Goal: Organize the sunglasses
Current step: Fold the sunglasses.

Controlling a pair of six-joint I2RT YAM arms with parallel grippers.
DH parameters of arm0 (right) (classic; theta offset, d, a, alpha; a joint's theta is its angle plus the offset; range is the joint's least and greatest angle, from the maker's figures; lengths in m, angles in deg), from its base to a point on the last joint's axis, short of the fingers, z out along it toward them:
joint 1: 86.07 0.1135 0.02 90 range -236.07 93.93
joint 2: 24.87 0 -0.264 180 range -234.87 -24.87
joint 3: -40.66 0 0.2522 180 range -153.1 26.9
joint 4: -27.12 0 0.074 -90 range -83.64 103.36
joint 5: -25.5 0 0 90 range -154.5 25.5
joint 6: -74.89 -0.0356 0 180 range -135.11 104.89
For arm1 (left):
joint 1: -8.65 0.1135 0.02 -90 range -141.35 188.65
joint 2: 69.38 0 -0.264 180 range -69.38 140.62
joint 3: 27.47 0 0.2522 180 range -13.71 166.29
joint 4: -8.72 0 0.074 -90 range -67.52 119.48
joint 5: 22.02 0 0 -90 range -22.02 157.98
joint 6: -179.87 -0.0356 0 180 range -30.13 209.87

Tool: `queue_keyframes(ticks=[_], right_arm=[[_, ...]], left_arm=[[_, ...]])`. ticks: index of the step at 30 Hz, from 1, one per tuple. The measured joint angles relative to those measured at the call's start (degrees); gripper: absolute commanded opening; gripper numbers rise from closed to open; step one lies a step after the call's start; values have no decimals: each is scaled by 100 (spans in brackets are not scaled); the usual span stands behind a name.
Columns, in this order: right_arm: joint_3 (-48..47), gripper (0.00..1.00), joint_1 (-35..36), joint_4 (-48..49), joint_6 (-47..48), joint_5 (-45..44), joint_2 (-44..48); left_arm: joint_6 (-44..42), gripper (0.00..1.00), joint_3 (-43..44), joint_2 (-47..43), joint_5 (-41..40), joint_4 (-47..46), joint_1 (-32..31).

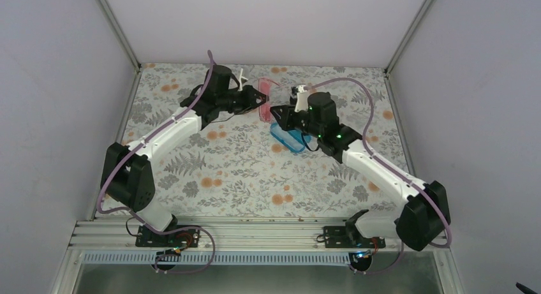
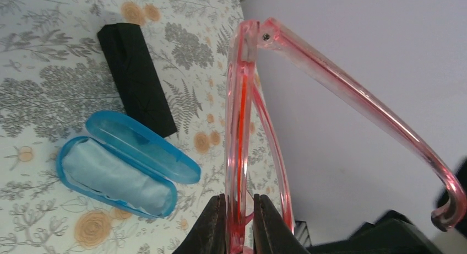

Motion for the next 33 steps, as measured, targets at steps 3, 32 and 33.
queue_keyframes(ticks=[3,32,33], right_arm=[[219,28,0,61,63,85,417],[-748,21,-9,-846,-140,116,-308],[-765,21,-24,-841,-131,192,-339]], left_arm=[[-203,9,0,-37,-214,111,7],[-3023,9,-1008,-627,227,-232,-219],[-3034,9,-1021,-625,227,-223,-212]])
